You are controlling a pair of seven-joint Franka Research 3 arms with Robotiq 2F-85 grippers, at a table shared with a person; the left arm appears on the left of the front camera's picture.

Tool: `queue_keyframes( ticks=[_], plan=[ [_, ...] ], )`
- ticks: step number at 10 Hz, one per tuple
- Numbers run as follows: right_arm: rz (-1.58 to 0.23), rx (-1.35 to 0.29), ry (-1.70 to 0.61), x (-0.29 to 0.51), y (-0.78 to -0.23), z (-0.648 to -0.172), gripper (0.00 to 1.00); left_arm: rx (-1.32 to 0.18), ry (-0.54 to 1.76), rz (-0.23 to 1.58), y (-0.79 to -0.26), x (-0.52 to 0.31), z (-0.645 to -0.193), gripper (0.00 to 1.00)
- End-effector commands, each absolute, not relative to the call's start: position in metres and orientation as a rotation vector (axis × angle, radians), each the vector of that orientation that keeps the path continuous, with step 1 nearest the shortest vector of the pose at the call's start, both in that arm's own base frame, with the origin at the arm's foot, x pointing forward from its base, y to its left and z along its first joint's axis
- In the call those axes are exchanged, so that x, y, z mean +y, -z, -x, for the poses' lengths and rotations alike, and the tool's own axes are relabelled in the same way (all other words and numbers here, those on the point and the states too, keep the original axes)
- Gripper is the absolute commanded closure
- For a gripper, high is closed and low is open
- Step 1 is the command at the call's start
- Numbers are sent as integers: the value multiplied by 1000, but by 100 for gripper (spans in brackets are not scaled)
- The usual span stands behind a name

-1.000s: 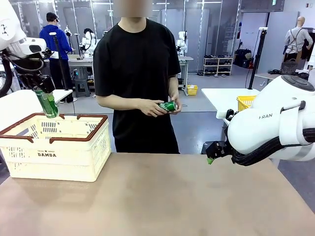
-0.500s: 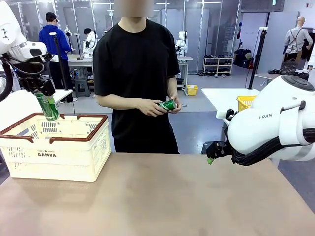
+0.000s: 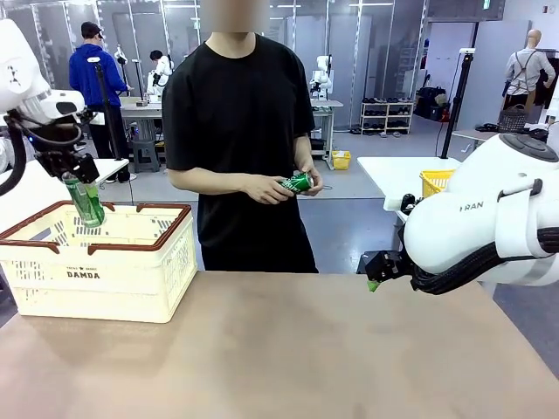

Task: Place the drinks into the Shopping basket.
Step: Pick up one drink and place it into the Shopping basket.

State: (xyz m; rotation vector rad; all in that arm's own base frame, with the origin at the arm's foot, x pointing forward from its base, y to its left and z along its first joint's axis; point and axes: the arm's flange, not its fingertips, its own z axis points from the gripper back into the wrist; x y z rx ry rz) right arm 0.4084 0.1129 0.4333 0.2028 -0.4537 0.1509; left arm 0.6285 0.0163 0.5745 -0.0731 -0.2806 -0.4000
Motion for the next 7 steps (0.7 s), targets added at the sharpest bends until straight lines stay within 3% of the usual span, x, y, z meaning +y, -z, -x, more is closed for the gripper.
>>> queue_keyframes(
  ticks=[1, 7],
  plan=[
    [-205, -454, -151, 112, -433, -409, 0, -300, 338, 116, -554, 26, -636, 41],
    [-205, -454, -151, 112, -433, -409, 0, -187, 232, 109, -482, 52, -678, 41]
  ],
)
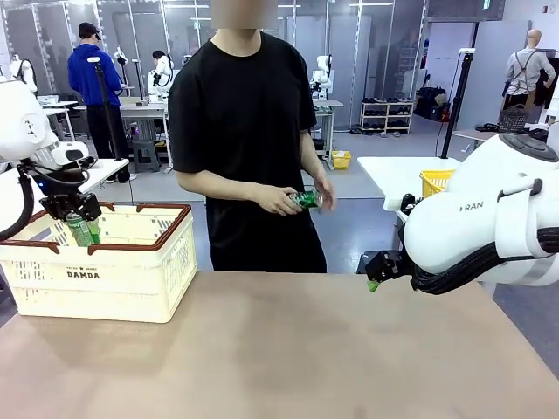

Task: Place the drinks into the Shopping basket.
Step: Pick up one drink and place it into the Shopping basket.

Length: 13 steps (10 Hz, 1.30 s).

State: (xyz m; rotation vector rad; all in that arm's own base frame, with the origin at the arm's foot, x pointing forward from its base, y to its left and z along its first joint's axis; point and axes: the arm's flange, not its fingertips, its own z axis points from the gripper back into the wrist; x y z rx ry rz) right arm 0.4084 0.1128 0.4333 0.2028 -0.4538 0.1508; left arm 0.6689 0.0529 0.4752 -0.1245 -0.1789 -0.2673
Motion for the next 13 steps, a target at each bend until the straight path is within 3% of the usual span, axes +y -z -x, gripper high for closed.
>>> queue_keyframes(
  ticks=[1, 13],
  plan=[
    [-205, -454, -151, 112, -433, -409, 0, -185, 201, 116, -472, 55, -681, 41],
    [-205, -454, -151, 112, -433, -409, 0, -120, 132, 157, -383, 82, -709, 41]
  ],
)
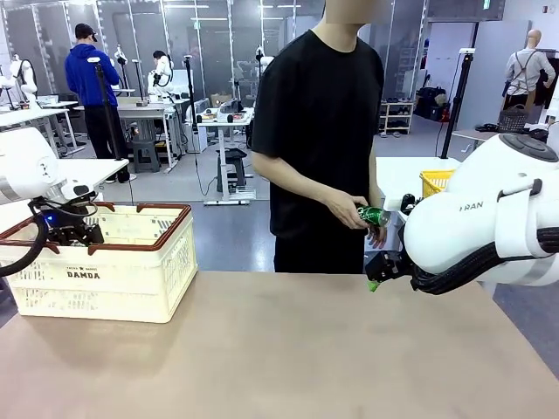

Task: Place the drinks into the Shopping basket.
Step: Pick up one drink and place it into the Shopping basket.

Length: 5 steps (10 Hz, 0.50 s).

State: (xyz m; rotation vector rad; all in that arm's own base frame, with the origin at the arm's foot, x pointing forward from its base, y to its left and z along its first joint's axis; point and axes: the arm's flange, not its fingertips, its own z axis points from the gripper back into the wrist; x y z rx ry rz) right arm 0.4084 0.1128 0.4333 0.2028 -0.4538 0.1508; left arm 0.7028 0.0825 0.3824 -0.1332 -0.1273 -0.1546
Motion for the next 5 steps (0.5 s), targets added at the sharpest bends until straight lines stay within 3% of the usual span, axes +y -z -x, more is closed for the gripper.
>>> queue_keyframes(
  ticks=[1, 5],
  plan=[
    [-205, -454, -151, 112, -433, -409, 0, -113, 131, 162, -376, 83, -711, 41],
    [-205, -454, -151, 112, -433, -409, 0, -57, 152, 164, -359, 84, -713, 41]
  ],
)
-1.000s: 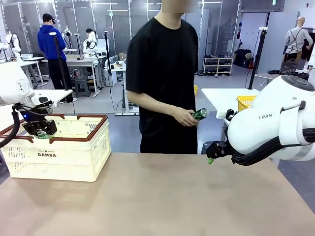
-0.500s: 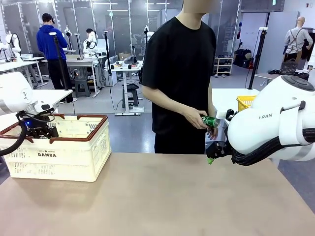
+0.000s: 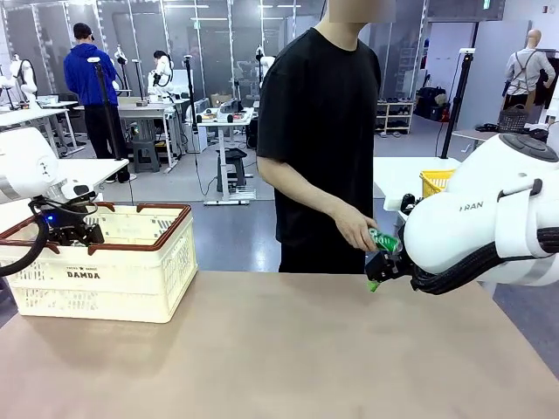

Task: Place the drinks into the Shopping basket.
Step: Pick up one drink and place it into the Shopping basket.

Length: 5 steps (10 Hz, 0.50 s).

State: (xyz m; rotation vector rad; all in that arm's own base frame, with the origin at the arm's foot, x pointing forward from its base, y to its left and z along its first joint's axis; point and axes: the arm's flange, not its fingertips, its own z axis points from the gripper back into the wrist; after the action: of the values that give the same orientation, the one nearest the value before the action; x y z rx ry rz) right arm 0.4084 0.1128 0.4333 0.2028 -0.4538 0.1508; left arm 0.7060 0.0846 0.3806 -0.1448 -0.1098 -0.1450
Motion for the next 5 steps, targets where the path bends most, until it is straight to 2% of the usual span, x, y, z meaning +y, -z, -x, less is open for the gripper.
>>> queue_keyframes(
  ticks=[1, 4, 5],
  plan=[
    [-205, -454, -151, 112, -433, -409, 0, -42, 161, 159, -359, 83, -714, 41],
    [-205, -454, -151, 112, -433, -409, 0, 5, 204, 145, -372, 82, -713, 41],
    [-205, -454, -151, 112, -433, -409, 0, -74, 162, 147, -381, 83, -709, 41]
  ],
)
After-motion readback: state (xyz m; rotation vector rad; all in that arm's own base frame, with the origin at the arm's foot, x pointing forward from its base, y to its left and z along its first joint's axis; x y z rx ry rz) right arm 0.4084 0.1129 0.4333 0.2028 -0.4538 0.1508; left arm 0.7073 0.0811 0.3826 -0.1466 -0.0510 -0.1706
